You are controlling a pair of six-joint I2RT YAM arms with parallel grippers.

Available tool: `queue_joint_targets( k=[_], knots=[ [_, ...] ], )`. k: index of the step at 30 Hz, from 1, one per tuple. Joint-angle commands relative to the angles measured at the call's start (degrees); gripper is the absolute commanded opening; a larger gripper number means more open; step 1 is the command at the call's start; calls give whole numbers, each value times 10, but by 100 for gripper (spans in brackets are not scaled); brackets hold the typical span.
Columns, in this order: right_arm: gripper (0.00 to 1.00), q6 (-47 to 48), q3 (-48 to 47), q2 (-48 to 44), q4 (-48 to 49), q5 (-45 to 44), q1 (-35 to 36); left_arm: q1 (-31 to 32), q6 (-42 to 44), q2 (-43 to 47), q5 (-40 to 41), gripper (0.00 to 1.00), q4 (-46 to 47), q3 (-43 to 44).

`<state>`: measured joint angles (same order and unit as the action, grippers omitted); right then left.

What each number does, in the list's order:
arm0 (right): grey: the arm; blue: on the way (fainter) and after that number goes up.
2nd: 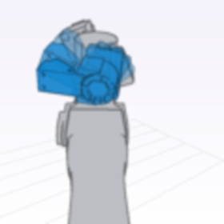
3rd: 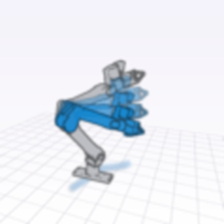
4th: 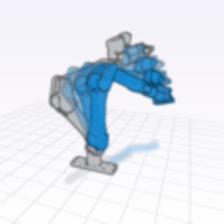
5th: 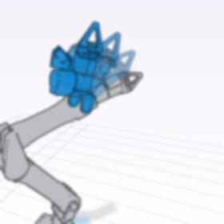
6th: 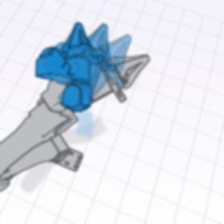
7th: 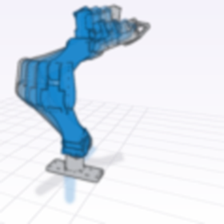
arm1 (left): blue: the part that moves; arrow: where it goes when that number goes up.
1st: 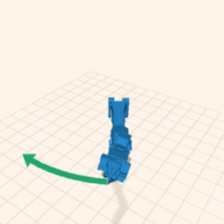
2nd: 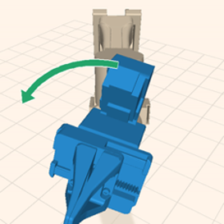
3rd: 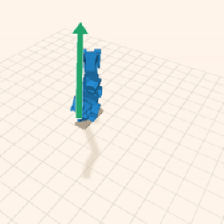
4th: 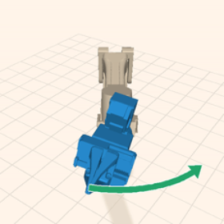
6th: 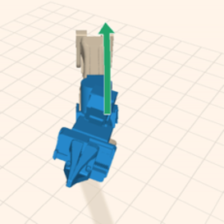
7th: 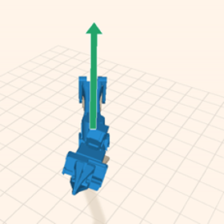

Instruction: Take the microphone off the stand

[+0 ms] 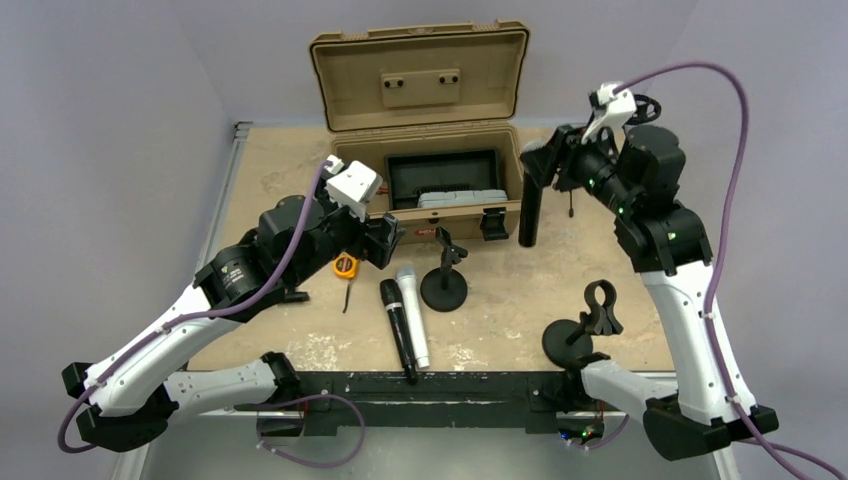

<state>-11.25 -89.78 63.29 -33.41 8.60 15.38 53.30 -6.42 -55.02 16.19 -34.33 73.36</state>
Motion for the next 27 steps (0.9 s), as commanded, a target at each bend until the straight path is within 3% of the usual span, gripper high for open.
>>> queue_joint_targets(
  k=[1, 9, 16, 27],
  knots=[
    [0, -30, 83, -56, -30, 110, 4, -1, -4, 3, -3, 98, 25, -2],
    [0, -28, 192, -110, -75, 151, 4, -1, -2, -11, 2, 98, 20, 1],
    [0, -159, 388, -200, 63, 201, 6, -1, -3, -13, -1, 98, 20, 0],
    [0, -239, 495, -194, 157, 94, 15, 0, -4, -26, -5, 98, 18, 1]
  ],
)
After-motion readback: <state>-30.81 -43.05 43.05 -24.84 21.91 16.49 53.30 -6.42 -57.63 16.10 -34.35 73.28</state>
